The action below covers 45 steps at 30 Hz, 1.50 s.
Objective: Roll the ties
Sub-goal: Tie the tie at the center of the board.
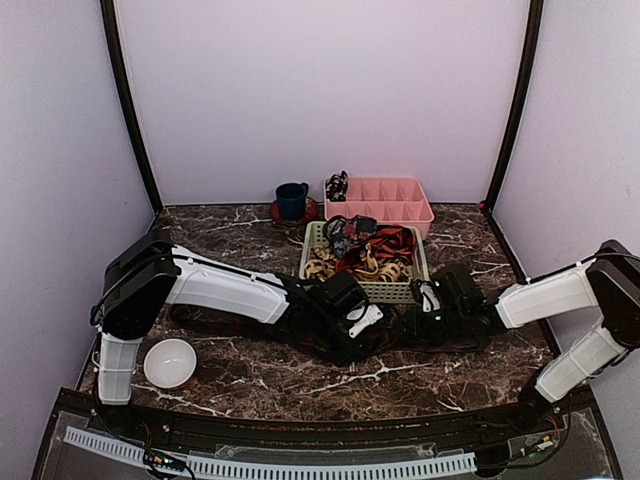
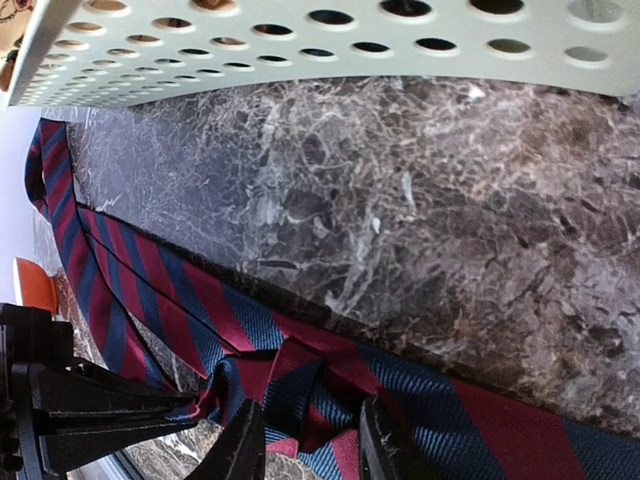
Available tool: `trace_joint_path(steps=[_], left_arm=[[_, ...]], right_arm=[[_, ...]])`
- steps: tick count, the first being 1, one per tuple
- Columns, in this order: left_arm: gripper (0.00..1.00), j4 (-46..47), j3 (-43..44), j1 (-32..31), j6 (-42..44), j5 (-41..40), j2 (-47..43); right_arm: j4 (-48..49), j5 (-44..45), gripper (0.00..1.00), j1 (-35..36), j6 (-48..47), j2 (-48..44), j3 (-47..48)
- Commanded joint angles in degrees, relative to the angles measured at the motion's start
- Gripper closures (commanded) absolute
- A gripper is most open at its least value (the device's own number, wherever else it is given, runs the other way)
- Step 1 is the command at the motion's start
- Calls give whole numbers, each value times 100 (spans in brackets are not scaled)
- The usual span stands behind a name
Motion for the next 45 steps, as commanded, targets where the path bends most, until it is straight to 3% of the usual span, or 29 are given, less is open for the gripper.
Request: trace_joint_path(steps=[1, 10, 19, 21, 24, 26, 30, 36, 45], left_arm=[[98, -138, 97, 47, 63, -10, 92], [98, -143, 94, 72, 72, -2, 109], [95, -206, 135, 90, 25, -56, 100], [89, -289, 187, 104, -20, -85, 65], [68, -261, 133, 122, -49, -140, -98], [62, -156, 18, 126, -51, -211, -290], [61, 118, -203, 153, -42, -198, -595], [59, 144, -211, 225, -101, -137, -550], [54, 511, -76, 334, 15, -105, -291]], right_arm=[[215, -73, 73, -26, 99, 144, 20], [111, 30, 100, -33, 117, -191, 13], [-253, 346, 100, -37, 34, -662, -81], [-406, 448, 100, -35, -17, -738, -74], [-631, 594, 100, -43, -90, -829, -107], [-663, 621, 100, -59, -112, -892, -177], [-399, 443, 100, -88, -82, -951, -331], [-147, 302, 75, -107, -8, -745, -190], [-64, 219, 76, -165, 0, -551, -152]])
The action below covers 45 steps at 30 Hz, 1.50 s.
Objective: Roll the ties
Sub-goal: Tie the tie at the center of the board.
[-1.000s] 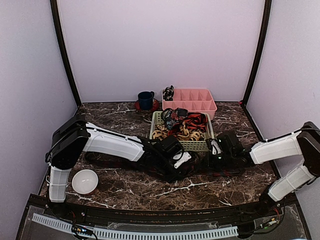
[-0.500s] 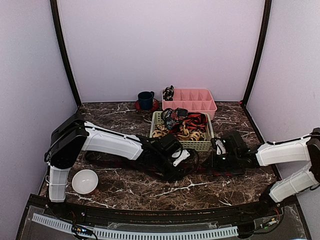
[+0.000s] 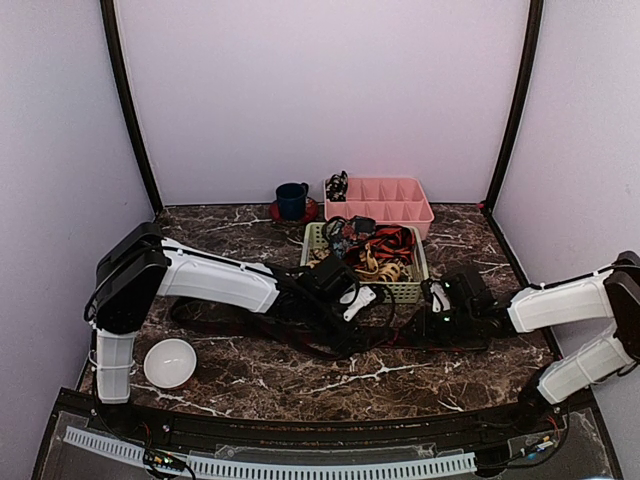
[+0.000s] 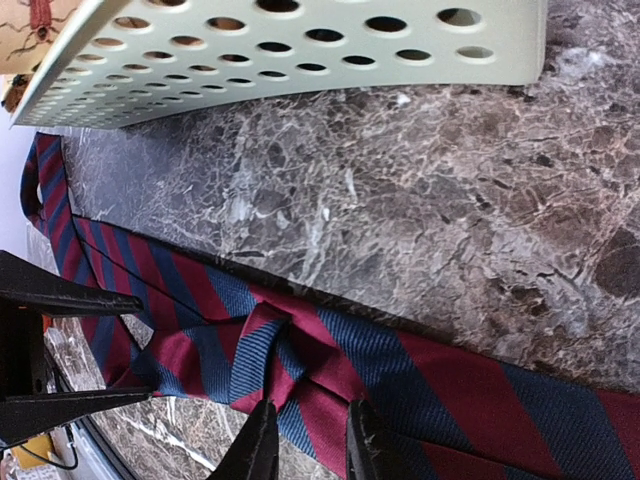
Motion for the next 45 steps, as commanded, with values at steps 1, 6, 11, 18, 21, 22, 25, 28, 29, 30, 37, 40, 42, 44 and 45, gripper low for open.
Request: trace_joint_path(steps=[1, 6, 11, 18, 21, 22, 25, 28, 29, 30, 37, 40, 42, 44, 45], left_arm=[[53, 189, 79, 57, 103, 6, -32], [54, 425, 98, 50, 412, 375, -5], [53, 558, 163, 44, 635, 730, 91], [59, 331, 567, 39, 955, 838, 475], [66, 273, 707, 31, 1088, 832, 576], [69, 243, 759, 31, 1133, 772, 614], [79, 224, 864, 30, 1271, 711, 701], [85, 135, 1006, 26, 1492, 726, 819], [86, 95, 1048, 15, 1575, 738, 854], [87, 71, 1078, -3, 1675, 741, 884], [90, -77, 1034, -84, 2130, 822, 1017], [91, -54, 974, -88, 2147, 792, 1017], [91, -55, 960, -92, 2154, 789, 1018], [91, -40, 955, -93, 2156, 795, 1018], [91, -35, 954, -93, 2163, 802, 1018]], right_arm=[[195, -51, 77, -70, -3, 74, 109], [243, -101, 78, -111, 26, 63, 50], [196, -119, 78, -133, 31, 40, 77], [163, -155, 78, -185, -11, 58, 15], [167, -165, 78, -203, -20, 73, -20], [185, -174, 78, -214, -26, 81, -30], [273, -256, 78, -221, -8, 154, -89], [343, -336, 78, -241, 3, 205, -119], [363, -348, 78, -251, 9, 202, -118], [374, -357, 78, -247, 13, 199, -123], [364, -340, 71, -302, 57, 78, -9], [316, -296, 70, -324, 9, 152, 105], [343, -364, 70, -325, -21, 289, 159], [441, -461, 71, -329, -7, 414, 186], [492, -490, 71, -328, 3, 447, 197]])
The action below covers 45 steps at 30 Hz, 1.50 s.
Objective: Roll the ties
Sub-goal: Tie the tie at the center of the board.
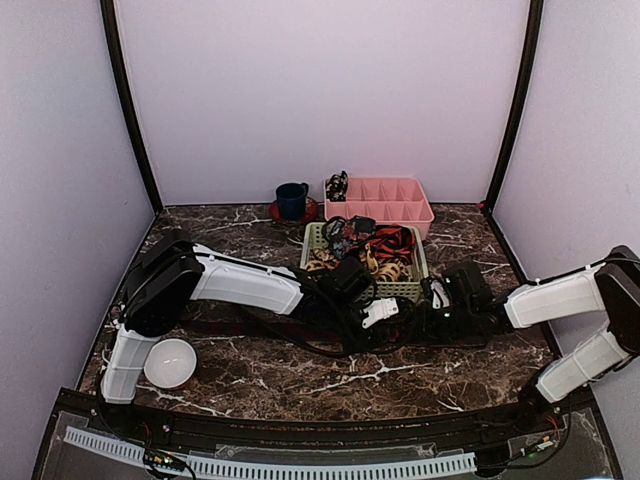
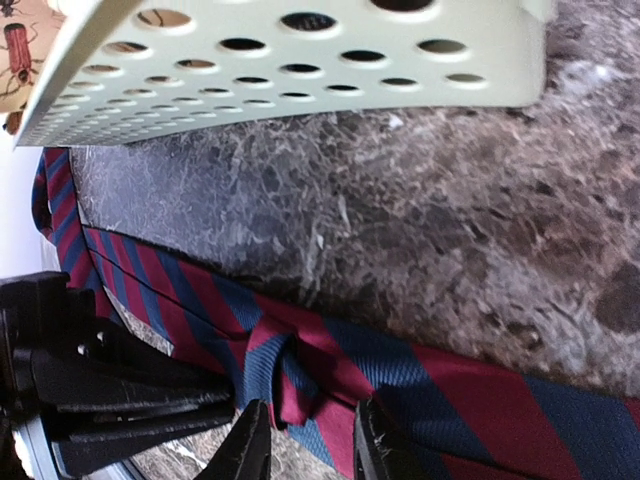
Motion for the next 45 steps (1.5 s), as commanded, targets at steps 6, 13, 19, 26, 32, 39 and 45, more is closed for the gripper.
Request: trace_joint_path(steps=[6, 13, 19, 26, 32, 39, 45], left_arm=[[91, -230, -20, -50, 144, 96, 76], [91, -220, -44, -51, 163, 115, 84], [91, -233, -46, -51, 168, 99, 91], [70, -268, -104, 28, -95, -142, -116], [53, 325, -739, 118, -392, -225, -958], [52, 501, -1328, 384, -813, -343, -1402], [51, 538, -2000, 861, -1031, -507, -1807]], right_arm=[[386, -228, 74, -41, -17, 339, 240], [648, -318, 77, -43, 60, 522, 252], [721, -320, 96, -37, 73, 561, 182], [509, -102, 100, -37, 117, 130, -50], [140, 223, 100, -69, 87, -414, -278], [-182, 418, 100, -179, -21, -707, -512], [-725, 804, 100, -324, -109, -1144, -629]])
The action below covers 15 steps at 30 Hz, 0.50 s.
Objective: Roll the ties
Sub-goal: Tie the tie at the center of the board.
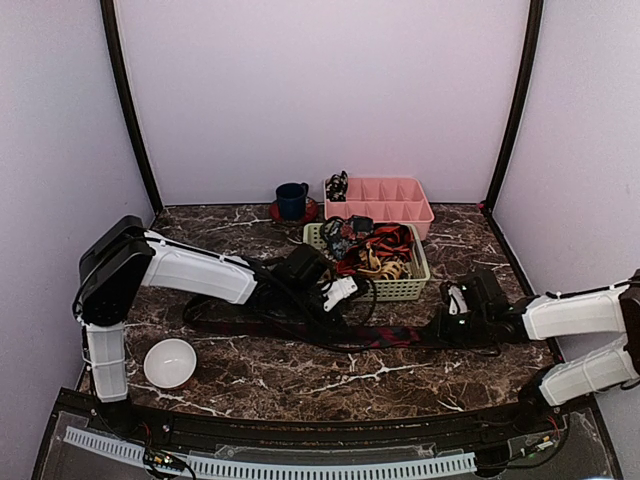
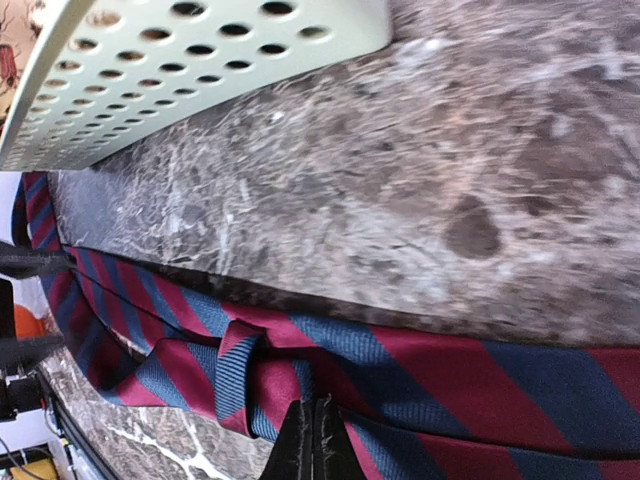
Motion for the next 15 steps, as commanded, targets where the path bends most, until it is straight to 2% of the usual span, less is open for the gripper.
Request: trace_joint_path(steps=[1, 5, 9, 15], left_arm=[[51, 32, -428, 391, -291, -73, -464], [52, 21, -740, 467, -16, 295, -659], [55, 140, -1235, 473, 277, 197, -918], [52, 485, -1862, 472, 760, -31, -1524]], right_arm=[[-380, 378, 100, -149, -86, -358, -120], [-358, 337, 100, -247, -3, -539, -244], [-377, 292, 100, -332, 29, -602, -305], [-350, 203, 100, -371, 19, -574, -257]])
